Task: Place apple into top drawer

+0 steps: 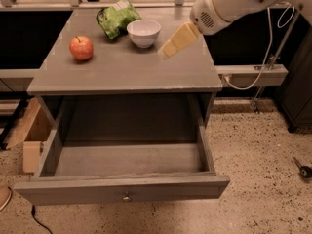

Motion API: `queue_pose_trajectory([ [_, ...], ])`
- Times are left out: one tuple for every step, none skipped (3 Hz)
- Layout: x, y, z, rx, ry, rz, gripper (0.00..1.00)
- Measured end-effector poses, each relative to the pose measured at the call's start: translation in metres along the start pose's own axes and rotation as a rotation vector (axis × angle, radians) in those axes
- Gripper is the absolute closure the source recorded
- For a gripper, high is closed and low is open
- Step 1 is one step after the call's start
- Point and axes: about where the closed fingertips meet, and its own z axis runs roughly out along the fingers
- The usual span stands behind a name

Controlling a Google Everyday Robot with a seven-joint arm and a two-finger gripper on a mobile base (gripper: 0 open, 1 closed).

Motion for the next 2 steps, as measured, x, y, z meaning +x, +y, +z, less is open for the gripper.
queue_pose_trajectory([
  [-0.037,-0.005,0.044,-0.015,-0.067,0.016,0.0],
  [-0.073,0.005,0.076,-0.036,-0.164,0.022,0.0],
])
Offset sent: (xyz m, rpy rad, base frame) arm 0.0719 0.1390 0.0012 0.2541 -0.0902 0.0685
